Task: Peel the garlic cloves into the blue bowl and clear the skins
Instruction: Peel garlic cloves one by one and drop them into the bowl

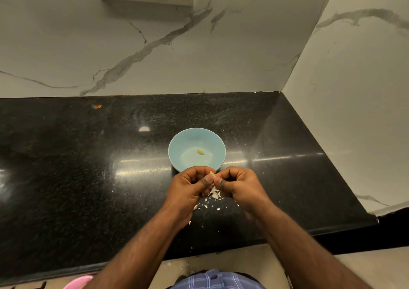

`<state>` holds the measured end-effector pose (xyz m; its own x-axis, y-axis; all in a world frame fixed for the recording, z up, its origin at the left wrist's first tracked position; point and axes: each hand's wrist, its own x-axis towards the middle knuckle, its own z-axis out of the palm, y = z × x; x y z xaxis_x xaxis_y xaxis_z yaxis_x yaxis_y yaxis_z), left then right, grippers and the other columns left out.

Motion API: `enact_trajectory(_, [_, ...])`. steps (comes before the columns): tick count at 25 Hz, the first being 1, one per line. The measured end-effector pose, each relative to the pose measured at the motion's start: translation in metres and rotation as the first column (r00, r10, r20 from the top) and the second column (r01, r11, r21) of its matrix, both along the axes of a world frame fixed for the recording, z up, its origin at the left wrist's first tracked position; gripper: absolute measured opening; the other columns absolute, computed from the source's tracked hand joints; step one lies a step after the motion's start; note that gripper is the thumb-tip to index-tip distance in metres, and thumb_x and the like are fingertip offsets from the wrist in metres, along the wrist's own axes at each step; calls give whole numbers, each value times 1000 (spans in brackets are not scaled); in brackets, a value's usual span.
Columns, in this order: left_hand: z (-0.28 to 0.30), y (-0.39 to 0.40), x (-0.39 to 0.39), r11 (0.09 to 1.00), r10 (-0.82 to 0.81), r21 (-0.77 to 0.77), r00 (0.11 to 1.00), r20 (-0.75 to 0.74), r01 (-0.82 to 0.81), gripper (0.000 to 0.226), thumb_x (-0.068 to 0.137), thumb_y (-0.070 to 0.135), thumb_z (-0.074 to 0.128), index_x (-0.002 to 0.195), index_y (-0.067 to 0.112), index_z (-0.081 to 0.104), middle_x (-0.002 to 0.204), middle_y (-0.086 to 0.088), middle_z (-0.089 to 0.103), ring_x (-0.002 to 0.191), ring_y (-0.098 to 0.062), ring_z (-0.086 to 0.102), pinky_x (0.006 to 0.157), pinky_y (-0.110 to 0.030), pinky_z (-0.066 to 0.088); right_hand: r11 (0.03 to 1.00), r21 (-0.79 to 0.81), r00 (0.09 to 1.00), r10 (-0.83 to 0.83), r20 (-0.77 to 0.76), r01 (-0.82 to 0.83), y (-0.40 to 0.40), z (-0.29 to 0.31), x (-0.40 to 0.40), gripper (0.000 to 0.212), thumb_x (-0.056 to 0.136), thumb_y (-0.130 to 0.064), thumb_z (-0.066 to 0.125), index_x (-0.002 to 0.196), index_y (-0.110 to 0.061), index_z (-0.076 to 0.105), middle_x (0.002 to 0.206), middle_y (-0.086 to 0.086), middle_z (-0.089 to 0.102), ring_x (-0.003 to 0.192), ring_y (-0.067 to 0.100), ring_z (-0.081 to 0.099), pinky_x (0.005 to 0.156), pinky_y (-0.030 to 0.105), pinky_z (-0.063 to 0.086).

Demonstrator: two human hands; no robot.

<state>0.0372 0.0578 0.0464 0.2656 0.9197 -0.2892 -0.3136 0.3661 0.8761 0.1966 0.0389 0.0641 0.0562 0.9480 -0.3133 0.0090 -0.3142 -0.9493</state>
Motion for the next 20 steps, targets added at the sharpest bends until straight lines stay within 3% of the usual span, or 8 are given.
enact_trajectory(2, [0,-1,0,998,9,58,998,-60,-5,14,81,14,76,94,10,78,88,-14,73,70,-16,62,62,-25,52,999,-50,999,-12,-38,10,0,0,0,9,92,-14,72,88,-7,77,79,4,74,74,14,67,67,28,54])
enact_trajectory(6, [-3,-4,2,977,52,212,963,-265,5,12,88,6,76,100,10,77,94,-3,79,88,-16,76,74,-24,59,993,103,967,-82,243,58,4,-3,4,12,88,-19,78,100,-19,79,90,-2,78,86,11,73,76,29,60])
enact_trajectory(9, [-6,-6,2,961,59,275,941,-333,37,13,87,6,77,98,14,77,88,-2,80,88,-18,77,80,-32,62,993,108,981,-73,178,54,4,2,1,13,86,-14,80,98,-11,74,80,8,76,74,20,72,70,33,62])
enact_trajectory(15, [-9,-7,-2,960,83,280,958,-275,-3,14,83,1,79,91,12,77,87,-5,79,88,-24,77,79,-34,63,996,-19,991,-94,-99,92,-1,5,-2,17,85,5,74,101,1,70,88,22,74,78,23,73,69,29,61])
enact_trajectory(18, [-13,-7,-4,947,91,320,954,-284,5,17,81,1,80,90,16,78,91,-4,78,91,-23,76,81,-42,63,995,-18,990,-99,-103,98,-2,6,-3,18,85,7,73,102,1,70,89,21,75,78,26,74,69,31,61])
enact_trajectory(20, [-13,-8,-6,935,90,353,950,-298,22,21,80,0,81,88,19,78,94,-2,77,92,-21,75,83,-46,63,995,25,996,-92,-12,93,-3,5,-5,17,86,6,71,100,-2,70,90,21,75,81,30,76,71,36,62])
